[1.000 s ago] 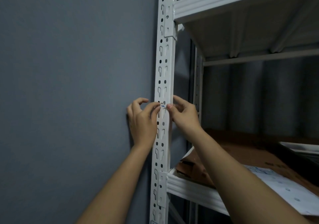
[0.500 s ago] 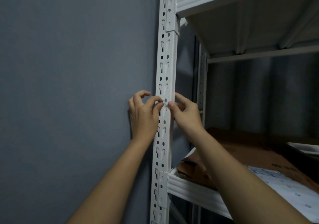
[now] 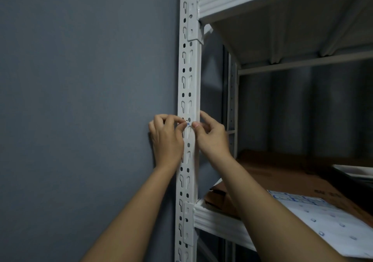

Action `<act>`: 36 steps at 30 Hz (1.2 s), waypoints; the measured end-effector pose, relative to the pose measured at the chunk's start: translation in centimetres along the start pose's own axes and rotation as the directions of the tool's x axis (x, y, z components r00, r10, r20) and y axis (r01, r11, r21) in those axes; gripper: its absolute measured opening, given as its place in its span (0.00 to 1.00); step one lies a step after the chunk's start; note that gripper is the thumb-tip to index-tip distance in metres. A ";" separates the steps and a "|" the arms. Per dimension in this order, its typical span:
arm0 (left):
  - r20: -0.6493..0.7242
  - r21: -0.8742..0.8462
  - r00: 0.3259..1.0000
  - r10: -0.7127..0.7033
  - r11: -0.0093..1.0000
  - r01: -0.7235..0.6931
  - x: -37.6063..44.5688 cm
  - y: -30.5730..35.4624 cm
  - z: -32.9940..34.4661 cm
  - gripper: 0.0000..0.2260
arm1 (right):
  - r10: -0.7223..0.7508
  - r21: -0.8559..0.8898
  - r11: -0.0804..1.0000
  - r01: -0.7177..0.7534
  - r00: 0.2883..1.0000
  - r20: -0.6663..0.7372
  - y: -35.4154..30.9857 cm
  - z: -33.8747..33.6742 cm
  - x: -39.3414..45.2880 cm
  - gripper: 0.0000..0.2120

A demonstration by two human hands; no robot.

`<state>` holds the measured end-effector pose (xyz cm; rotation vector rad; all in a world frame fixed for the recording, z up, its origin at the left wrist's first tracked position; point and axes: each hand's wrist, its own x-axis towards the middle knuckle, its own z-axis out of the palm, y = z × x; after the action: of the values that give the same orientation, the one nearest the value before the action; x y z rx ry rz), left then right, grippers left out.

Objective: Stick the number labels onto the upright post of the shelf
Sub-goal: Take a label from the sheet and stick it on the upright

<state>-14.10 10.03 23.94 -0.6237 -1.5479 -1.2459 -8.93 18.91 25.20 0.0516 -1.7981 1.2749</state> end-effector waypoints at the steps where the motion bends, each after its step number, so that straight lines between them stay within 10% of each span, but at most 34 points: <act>1: -0.018 0.001 1.000 -0.001 1.000 0.001 -0.1 -0.1 0.0 0.03 | 0.000 0.006 1.000 0.000 1.000 0.001 0.0 0.0 0.0 0.20; 36: -0.091 -0.030 0.996 0.017 0.999 -0.020 -0.4 0.0 -0.3 0.01 | 0.015 -0.107 0.994 -0.021 0.998 -0.060 -1.5 0.3 -1.6 0.21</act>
<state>-13.79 9.82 23.54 -0.5920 -1.4471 -1.2696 -7.46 17.27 25.19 -0.0614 -1.8168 1.1782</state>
